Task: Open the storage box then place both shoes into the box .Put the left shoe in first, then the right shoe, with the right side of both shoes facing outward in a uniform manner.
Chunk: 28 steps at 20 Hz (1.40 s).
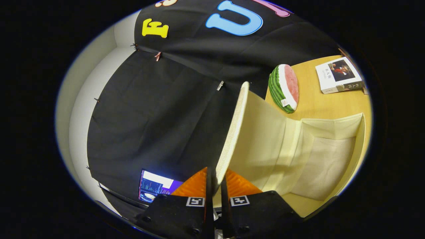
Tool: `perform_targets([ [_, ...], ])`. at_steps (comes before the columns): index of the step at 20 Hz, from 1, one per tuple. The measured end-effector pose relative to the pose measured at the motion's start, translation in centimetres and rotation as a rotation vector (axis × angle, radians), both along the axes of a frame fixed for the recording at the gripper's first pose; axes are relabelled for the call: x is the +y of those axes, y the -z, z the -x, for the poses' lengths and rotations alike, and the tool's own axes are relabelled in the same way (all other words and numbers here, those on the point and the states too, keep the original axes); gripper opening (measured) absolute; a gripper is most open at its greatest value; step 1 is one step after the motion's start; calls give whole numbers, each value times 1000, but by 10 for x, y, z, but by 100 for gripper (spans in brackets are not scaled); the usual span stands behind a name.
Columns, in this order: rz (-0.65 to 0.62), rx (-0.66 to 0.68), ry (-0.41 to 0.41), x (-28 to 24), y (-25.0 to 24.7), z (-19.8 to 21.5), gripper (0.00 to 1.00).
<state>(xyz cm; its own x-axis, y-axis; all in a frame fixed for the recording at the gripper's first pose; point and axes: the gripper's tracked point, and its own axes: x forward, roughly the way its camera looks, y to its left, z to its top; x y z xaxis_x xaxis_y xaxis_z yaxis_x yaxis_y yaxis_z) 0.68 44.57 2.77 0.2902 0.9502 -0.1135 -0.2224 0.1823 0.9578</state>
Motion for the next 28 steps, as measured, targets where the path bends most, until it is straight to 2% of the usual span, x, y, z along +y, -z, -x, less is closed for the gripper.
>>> perform_targets([
  [1,0,-8,-6,4,-1,1,17],
  [2,2,-15,-12,6,0,4,34],
  [5,19,-41,-21,1,4,11,76],
  [6,29,-59,0,-5,5,8,90],
  [7,41,-86,38,-17,6,3,93],
  [10,125,-190,180,-72,20,-11,93],
  [14,438,-325,359,-184,71,-11,96],
  [16,608,-353,414,-242,104,2,96],
  [18,710,-353,456,-283,129,17,97],
  [21,837,-317,451,-321,176,46,97],
  [28,980,-172,364,-347,290,89,96],
])
